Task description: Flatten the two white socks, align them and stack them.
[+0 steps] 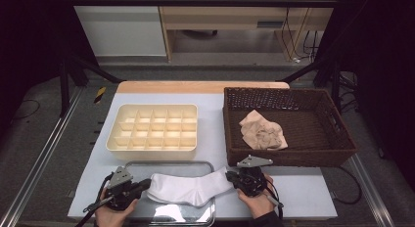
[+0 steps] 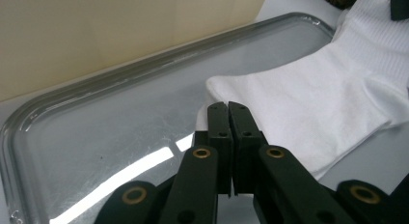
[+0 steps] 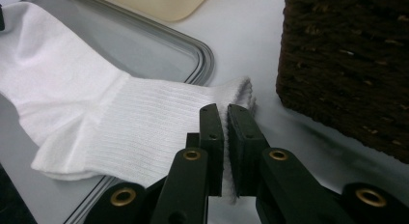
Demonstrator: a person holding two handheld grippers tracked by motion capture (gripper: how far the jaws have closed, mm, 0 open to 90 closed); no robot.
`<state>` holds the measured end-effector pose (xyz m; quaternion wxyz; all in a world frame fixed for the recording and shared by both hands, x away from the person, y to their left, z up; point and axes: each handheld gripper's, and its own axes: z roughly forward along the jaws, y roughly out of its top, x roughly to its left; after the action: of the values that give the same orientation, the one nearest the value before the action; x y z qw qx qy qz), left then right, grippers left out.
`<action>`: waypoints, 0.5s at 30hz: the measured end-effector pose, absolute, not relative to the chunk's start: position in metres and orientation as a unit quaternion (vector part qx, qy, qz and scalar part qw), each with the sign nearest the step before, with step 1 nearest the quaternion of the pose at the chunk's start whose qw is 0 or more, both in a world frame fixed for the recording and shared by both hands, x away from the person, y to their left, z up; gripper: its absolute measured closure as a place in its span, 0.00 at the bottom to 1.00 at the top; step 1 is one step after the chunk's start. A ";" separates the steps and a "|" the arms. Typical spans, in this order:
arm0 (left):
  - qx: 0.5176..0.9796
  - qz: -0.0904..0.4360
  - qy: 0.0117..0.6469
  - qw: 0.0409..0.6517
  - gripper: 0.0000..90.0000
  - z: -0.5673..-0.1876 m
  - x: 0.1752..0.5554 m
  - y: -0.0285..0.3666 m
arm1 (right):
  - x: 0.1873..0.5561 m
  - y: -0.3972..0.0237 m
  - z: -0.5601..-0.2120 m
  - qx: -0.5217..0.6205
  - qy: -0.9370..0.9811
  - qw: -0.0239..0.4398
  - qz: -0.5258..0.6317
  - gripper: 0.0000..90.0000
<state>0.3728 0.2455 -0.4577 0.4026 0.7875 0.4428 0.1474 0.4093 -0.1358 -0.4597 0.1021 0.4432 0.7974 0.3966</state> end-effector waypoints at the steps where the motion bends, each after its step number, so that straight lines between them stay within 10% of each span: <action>1: 0.789 0.149 0.442 0.399 0.98 -0.458 0.373 0.245 | 0.410 -0.136 -0.461 0.445 0.797 0.102 0.395 0.95; 15: 0.789 0.164 0.457 0.376 0.69 -0.468 0.372 0.246 | 0.401 -0.148 -0.470 0.450 0.789 0.111 0.403 0.77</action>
<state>0.3725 0.2464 -0.4676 0.3759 0.7894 0.4569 0.1637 0.4005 -0.1483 -0.4695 0.1113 0.4500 0.7890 0.4032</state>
